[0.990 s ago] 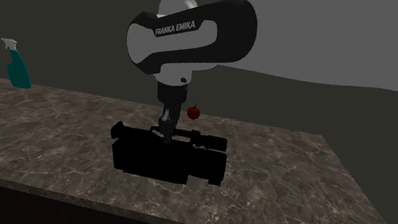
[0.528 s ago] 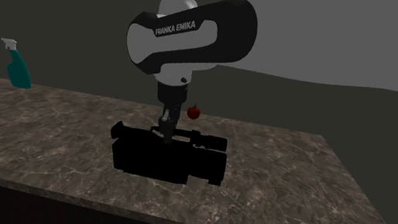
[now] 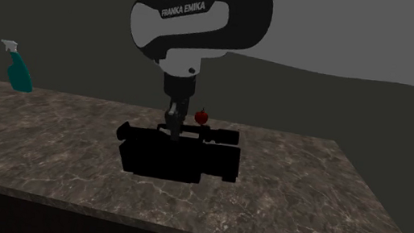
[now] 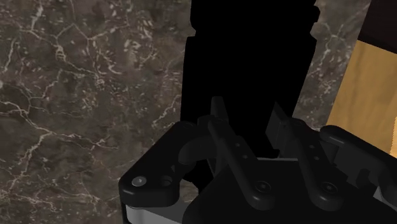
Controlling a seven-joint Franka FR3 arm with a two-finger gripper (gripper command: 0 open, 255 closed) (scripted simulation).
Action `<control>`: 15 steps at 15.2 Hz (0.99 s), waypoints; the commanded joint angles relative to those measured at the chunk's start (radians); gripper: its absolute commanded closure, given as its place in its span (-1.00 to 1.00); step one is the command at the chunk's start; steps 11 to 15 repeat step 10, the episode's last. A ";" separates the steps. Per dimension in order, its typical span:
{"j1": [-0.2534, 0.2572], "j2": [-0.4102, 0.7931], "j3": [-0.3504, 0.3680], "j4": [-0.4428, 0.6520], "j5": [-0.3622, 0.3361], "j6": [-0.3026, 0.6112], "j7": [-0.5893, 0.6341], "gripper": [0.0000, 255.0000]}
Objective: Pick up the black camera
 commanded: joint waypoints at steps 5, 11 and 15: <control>0.006 0.010 0.007 0.094 0.010 -0.081 -0.008 1.00; 0.009 0.019 0.009 0.144 0.016 -0.122 -0.013 1.00; 0.009 0.019 0.009 0.144 0.016 -0.122 -0.013 1.00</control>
